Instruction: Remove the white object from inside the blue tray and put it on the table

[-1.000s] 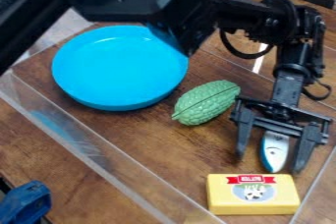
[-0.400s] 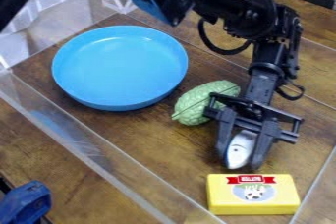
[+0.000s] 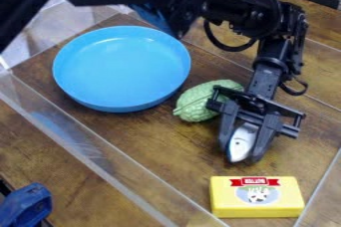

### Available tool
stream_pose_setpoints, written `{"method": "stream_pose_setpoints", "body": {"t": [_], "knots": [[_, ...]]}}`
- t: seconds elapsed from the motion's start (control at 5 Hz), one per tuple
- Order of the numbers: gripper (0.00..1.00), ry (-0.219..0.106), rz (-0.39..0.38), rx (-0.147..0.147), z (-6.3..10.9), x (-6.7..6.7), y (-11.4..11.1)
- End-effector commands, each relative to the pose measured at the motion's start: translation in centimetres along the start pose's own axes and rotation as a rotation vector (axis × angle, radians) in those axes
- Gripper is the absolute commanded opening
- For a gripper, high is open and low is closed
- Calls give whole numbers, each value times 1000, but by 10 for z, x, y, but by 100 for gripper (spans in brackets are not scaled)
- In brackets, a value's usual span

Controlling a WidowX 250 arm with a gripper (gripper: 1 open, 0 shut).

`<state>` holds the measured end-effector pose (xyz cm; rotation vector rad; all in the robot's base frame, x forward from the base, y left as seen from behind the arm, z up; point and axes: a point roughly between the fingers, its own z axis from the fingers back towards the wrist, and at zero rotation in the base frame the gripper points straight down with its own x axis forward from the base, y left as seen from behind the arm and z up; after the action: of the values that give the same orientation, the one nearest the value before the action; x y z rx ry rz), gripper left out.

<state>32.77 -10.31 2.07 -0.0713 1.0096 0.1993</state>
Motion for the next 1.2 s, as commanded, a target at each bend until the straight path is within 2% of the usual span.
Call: {"method": "stream_pose_setpoints", "body": {"t": [0.0, 0.2, 0.6, 0.8, 1.0], "knots": [[0, -25, 3, 11, 7, 1, 7], [0, -19, 8, 11, 10, 5, 19], [0, 2, 120, -150, -1, -2, 8], [100, 4, 170, -232, -6, -4, 2], [100, -3, 158, -215, 1, 0, 2]]}}
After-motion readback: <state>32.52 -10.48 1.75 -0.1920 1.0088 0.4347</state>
